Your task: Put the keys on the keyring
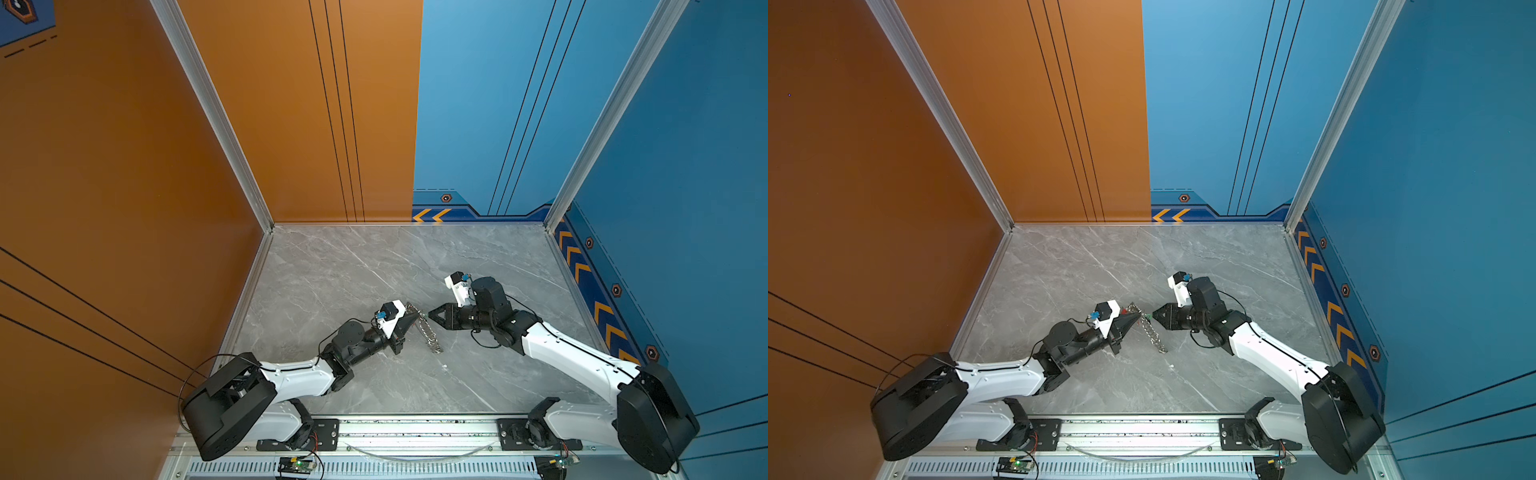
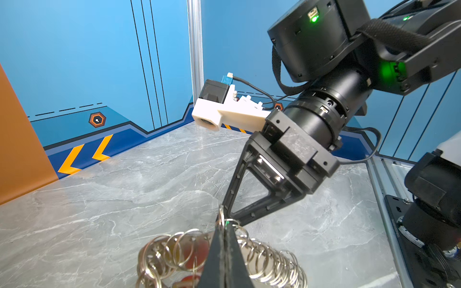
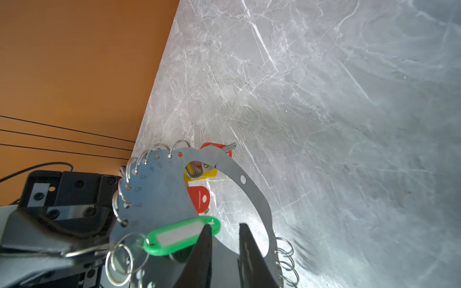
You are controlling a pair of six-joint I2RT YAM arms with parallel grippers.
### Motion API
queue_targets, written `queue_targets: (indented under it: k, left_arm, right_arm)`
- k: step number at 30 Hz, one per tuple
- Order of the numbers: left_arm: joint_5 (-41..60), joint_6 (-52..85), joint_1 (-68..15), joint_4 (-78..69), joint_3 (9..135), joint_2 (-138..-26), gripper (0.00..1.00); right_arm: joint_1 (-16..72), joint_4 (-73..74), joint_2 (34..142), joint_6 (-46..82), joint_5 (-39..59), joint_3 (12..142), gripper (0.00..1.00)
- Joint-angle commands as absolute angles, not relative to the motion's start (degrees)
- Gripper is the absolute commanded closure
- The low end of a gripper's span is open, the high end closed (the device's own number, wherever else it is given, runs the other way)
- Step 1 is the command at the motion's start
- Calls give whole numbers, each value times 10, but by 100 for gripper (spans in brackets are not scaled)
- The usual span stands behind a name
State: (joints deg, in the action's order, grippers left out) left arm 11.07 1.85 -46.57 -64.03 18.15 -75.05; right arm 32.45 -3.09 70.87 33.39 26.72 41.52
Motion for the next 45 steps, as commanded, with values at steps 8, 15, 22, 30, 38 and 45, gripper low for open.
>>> queue_targets:
  k: [8,15,22,30,38,45]
  left_arm:
    - [209,33,-458,-686,194,-750,100]
    - [253,44,-451,-687,194,-748,100]
    - [264,48,-449,-687,198,-754,100]
    - [272,53,-450,-687,201,-757,100]
    - [282,63,-449,-688,203,-761,100]
    - [293,69,-452,-690,209,-768,100]
  right_arm:
    - [312,-19,608,209,269,379,69]
    - [333,106,556,181,337,315,69]
    - [382,86,552,134,306,315,70]
    - [398,58,563,116,253,327,82]
    - [398,61,556,112,233,327,88]
    - [423,67,564,107,222,328,84]
